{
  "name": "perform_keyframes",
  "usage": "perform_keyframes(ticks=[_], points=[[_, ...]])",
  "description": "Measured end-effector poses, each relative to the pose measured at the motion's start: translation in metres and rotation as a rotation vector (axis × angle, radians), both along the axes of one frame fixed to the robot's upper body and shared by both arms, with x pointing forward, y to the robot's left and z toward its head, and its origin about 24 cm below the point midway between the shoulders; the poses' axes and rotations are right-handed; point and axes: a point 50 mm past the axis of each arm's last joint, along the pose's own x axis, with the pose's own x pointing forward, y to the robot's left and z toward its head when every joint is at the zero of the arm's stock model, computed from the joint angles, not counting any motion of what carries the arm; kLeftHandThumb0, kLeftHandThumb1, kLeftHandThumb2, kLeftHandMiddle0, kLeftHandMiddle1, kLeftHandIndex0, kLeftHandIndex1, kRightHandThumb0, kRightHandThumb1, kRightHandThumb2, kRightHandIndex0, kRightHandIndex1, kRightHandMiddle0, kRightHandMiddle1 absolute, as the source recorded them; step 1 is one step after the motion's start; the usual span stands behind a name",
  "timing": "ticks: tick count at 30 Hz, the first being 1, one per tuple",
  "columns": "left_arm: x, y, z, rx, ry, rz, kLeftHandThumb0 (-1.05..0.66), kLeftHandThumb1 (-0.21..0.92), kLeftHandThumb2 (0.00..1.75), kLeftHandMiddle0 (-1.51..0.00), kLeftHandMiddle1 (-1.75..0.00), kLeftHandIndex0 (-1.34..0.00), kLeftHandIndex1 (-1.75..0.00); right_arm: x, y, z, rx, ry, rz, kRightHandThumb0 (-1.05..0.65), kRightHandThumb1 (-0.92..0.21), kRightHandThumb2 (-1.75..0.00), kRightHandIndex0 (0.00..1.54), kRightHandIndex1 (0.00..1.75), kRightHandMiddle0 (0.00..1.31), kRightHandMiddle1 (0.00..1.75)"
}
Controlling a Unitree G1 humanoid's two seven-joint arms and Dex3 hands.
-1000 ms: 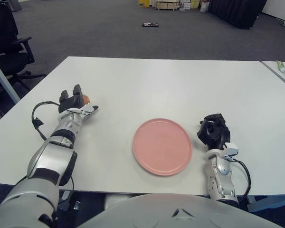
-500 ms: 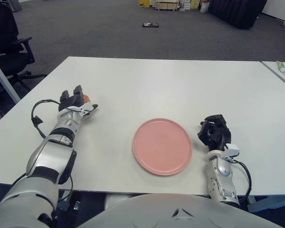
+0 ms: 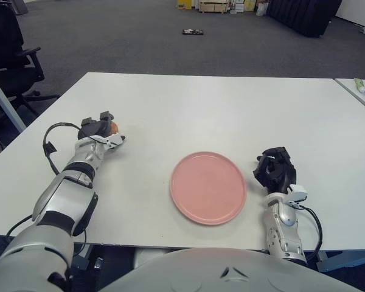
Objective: Put the apple into the plate.
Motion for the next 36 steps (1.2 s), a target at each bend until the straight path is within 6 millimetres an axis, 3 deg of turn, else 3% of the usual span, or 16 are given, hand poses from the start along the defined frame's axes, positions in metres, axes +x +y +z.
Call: perform_keyframes(ticks=[2,5,7,11,14,30,36], points=[[0.001,-0.001,0.0,0.006,-0.001,-0.005,-0.44,0.51,1.05,-0.35,-1.53,-0.43,-1.74,0.0,0.0,0.0,0.003,-0.001,-0.001,-0.42,-0.53,-1.06,1.09,1.75,0.45,1.75],[0.001,-0.001,0.001,0.017,-0.006,-0.012,-0.15,0.39,1.18,-0.52,-1.55,-0.45,-1.74,-0.001,-0.001,0.0,0.01,-0.003,-0.005,-0.41,-0.54,-1.05,1.08,1.75,0.44,1.75],[0.001,-0.003,0.001,0.034,-0.014,-0.022,-0.08,0.34,1.25,-0.59,-1.58,-0.45,-1.75,-0.001,-0.001,0.0,0.015,-0.004,-0.008,-0.41,-0.54,-1.04,1.08,1.75,0.44,1.75],[0.001,-0.007,0.0,0.098,-0.038,-0.055,-0.02,0.24,1.32,-0.75,-1.45,-0.52,-1.75,-0.002,-0.002,0.0,0.022,-0.003,-0.014,-0.41,-0.55,-1.03,1.07,1.75,0.43,1.75],[0.001,-0.012,-0.001,0.156,-0.061,-0.091,-0.01,0.16,1.43,-0.81,-1.5,-0.54,-1.75,-0.002,-0.002,0.001,0.027,0.0,-0.018,-0.41,-0.55,-1.03,1.07,1.75,0.43,1.75],[0.003,-0.026,-0.001,0.187,-0.099,-0.177,0.0,0.12,1.49,-0.82,-1.56,-0.54,-1.75,-0.006,-0.003,0.003,0.032,0.002,-0.027,-0.41,-0.56,-1.02,1.07,1.75,0.43,1.75],[0.004,-0.026,0.0,0.144,-0.095,-0.168,0.0,0.05,1.5,-0.94,-1.35,-0.64,-1.75,-0.007,-0.002,0.003,0.03,0.001,-0.024,-0.41,-0.56,-1.02,1.07,1.75,0.43,1.75]])
